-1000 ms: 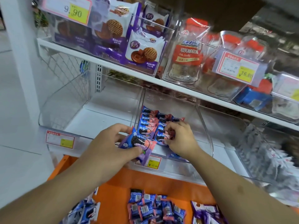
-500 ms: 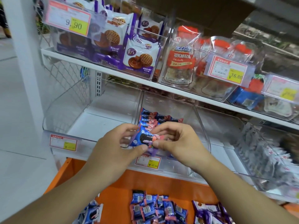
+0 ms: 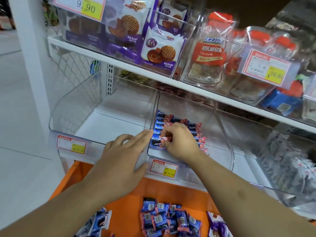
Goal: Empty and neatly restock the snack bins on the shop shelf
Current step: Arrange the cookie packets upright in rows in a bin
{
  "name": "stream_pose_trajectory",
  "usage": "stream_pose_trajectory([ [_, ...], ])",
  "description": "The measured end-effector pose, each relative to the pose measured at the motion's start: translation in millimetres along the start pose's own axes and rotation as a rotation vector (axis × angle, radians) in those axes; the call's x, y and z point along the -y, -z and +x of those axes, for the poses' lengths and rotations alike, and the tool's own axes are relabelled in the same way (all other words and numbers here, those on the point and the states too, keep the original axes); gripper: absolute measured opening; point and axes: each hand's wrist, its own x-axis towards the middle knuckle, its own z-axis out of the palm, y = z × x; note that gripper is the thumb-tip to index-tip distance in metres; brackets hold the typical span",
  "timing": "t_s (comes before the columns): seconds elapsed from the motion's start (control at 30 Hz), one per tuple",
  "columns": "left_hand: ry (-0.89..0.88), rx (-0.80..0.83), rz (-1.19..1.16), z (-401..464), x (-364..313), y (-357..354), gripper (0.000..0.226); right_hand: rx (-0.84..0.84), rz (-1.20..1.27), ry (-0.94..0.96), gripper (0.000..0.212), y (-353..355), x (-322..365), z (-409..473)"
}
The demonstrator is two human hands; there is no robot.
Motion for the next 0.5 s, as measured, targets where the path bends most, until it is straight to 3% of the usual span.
stream_pose_trajectory([
  [0.33, 0.001, -0.023, -0.11, 1.2, -1.6, 5.2, 0.077, -0.022, -0.018, -0.004, 0.028, 7.1, -6.0, -9.6],
  [0.5, -0.106, -0.096, -0.083, -11.6, -12.9, 17.4, 0.063, -0.181, 0.056, 0.048, 0.025, 48.4, 2.2, -58.0],
])
